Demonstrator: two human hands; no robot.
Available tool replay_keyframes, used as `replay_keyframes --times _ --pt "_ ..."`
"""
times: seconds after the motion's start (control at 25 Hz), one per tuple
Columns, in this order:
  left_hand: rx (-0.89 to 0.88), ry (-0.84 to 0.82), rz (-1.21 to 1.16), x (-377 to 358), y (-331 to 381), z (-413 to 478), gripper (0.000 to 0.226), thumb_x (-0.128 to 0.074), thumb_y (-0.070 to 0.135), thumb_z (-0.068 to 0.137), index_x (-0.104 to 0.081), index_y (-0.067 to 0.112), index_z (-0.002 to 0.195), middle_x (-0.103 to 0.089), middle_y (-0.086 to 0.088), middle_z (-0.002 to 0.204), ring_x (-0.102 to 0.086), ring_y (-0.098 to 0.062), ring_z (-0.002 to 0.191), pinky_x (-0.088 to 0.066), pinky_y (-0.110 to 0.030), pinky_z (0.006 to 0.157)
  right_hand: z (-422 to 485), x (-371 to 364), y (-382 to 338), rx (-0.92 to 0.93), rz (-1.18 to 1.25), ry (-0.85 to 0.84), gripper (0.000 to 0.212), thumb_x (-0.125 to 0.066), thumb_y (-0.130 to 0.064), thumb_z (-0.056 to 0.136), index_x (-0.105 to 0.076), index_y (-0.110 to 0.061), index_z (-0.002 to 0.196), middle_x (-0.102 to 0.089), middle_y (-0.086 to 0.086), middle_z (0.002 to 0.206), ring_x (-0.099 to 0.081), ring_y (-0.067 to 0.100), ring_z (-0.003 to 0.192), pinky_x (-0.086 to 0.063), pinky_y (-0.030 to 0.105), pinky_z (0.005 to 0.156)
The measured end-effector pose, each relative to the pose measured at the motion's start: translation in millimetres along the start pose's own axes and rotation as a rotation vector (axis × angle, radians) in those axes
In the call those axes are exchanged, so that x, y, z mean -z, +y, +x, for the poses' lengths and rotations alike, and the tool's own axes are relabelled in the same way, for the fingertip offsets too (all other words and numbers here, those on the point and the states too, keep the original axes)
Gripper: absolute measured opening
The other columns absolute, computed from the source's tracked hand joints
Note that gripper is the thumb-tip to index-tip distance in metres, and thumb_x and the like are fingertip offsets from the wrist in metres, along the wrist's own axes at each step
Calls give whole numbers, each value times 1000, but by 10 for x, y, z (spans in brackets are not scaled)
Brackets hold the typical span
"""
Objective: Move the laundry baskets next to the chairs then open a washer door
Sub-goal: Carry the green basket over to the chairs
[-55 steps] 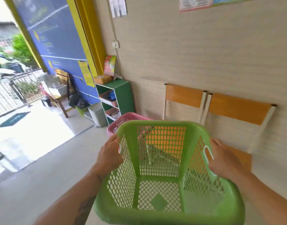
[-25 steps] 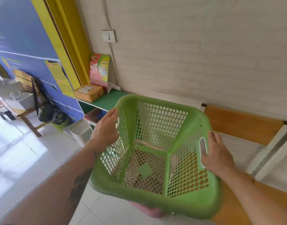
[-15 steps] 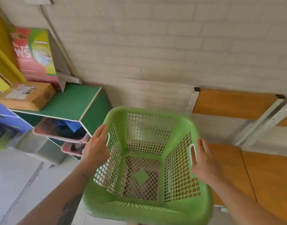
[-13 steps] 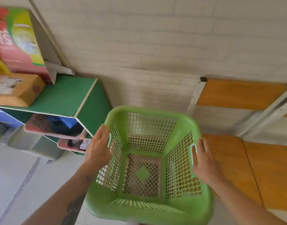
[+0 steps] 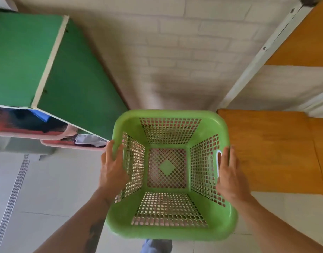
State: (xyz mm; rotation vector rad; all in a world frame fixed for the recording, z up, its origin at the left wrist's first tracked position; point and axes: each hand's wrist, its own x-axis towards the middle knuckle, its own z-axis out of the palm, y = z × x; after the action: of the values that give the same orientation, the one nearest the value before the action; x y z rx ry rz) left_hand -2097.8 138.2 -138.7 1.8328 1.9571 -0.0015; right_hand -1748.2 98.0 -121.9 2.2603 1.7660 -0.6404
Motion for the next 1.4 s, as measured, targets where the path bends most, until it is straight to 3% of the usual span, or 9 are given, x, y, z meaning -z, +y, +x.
replay_keyframes --times 0.12,0.36,0.48,0.56,0.68,0.76,0.96,1.2,1.4 --pt "46 -70 -5 -80 54 2 90 -51 -9 56 -38 19 140 -16 -11 154 -32 -36 131 -49 -46 92 32 -161 7 -17 7 -60 118 -79 0 64 -1 -2 152 1 22 160 -37 41 135 -61 32 67" --pt "238 -290 -131 216 333 102 69 -55 14 69 -49 28 136 -22 -2 157 -42 -32 131 -48 -49 99 -56 103 184 3 49 -122 115 -72 -7 76 13 -15 152 11 9 162 -25 33 144 -53 29 88" --pt "226 -256 -233 427 672 41 58 -53 5 73 -56 23 128 -56 -8 129 -61 -13 85 -54 -30 60 -365 503 465 -38 93 -109 96 -63 -18 86 4 -13 154 3 8 163 -23 29 145 -39 39 110" --pt "127 -239 -281 559 1048 -38 54 -53 4 80 -55 22 130 -60 -5 127 -58 -2 73 -46 -17 54 -623 765 695 -48 142 -64 80 -57 -19 90 -9 -12 153 -14 7 160 -35 25 139 -41 35 107" --pt "-64 -269 -279 790 1744 -261 51 -49 3 85 -54 19 132 -60 -3 130 -61 -15 109 -52 -28 92 -1068 1161 1094 -93 249 -51 66 -52 -20 93 -21 -12 151 -26 4 156 -36 22 138 -37 32 108" --pt "-183 -299 -220 943 2245 -479 47 -46 5 87 -55 18 132 -63 -4 128 -60 -19 114 -49 -31 101 -1386 1411 1388 -123 322 -59 65 -49 -23 95 -22 -11 152 -25 4 157 -30 22 143 -32 34 112" --pt "-444 -323 -76 1098 3726 -1342 44 -41 11 92 -54 20 133 -60 -3 132 -58 -24 118 -48 -37 101 -2326 1928 2347 -155 461 39 64 -48 -36 89 -36 -10 146 -36 8 152 -36 26 139 -33 38 110" --pt "-742 -385 -13 763 5647 -2492 39 -40 24 96 -50 30 133 -53 0 135 -56 -20 112 -45 -28 77 -3583 2315 3818 -283 553 228 44 -50 -25 92 -53 -1 128 -52 18 137 -52 33 122 -44 44 100" --pt "-999 -468 10 468 7093 -3480 36 -43 22 96 -53 29 129 -53 4 133 -57 -20 113 -52 -31 83 -4440 2511 4989 -459 570 407 53 -53 -39 90 -46 -22 140 -45 2 147 -46 22 131 -38 34 108"
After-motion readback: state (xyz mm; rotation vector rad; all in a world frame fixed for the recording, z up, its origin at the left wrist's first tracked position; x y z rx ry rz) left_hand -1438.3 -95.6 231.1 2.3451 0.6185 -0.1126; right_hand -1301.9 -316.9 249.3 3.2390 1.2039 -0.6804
